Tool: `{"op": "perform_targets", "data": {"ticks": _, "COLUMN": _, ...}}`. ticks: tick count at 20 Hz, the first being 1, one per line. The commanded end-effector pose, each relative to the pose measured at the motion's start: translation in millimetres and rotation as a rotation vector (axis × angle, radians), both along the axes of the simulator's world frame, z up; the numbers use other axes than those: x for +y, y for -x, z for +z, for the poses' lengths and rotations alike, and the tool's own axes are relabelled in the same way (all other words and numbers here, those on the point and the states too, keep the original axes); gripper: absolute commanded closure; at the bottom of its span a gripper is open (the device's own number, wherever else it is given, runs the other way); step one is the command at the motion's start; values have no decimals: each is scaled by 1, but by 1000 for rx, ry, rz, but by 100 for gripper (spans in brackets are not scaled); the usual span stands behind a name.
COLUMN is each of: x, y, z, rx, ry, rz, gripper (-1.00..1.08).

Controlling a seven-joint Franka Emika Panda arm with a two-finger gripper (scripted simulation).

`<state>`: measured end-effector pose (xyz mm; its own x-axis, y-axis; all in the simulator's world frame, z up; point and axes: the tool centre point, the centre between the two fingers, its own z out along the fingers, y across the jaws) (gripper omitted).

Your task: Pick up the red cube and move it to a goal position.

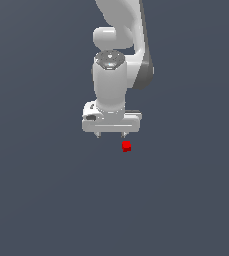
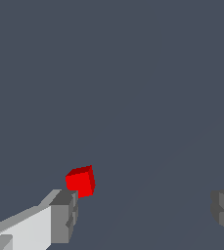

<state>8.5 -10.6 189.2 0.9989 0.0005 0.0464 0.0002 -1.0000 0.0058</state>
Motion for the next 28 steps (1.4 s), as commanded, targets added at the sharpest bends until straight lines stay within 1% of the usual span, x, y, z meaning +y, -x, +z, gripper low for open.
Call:
{"op": "perform_targets", "data": {"ticks": 1, "x": 0, "y": 0, "z": 0, "rx": 0, "ry": 0, "rz": 0, "gripper": -92}}
{"op": "perform_targets", "data": {"ticks": 6, "x": 4, "y": 2, "z": -8, "rx": 2, "ry": 0, "rz": 10, "gripper": -92}}
{"op": "perform_targets", "data": {"ticks": 10, "x": 13, "y": 7, "z": -27, "rx": 8, "ry": -1, "rz": 33, "gripper": -92}}
{"op": "perform_targets", "data": {"ticks": 14, "x": 27, "y": 16, "z": -58, "rx": 16, "ry": -2, "rz": 70, "gripper": -92}}
{"op": "perform_targets", "data": {"ticks": 22, "x": 60, "y": 39, "z": -131, "rx": 36, "ry": -3, "rz": 160, "gripper": -92}}
{"op": "perform_targets", "data": {"ticks": 28, "x": 73, "y": 49, "z": -162, "rx": 45, "ry": -3, "rz": 196, "gripper": -92}}
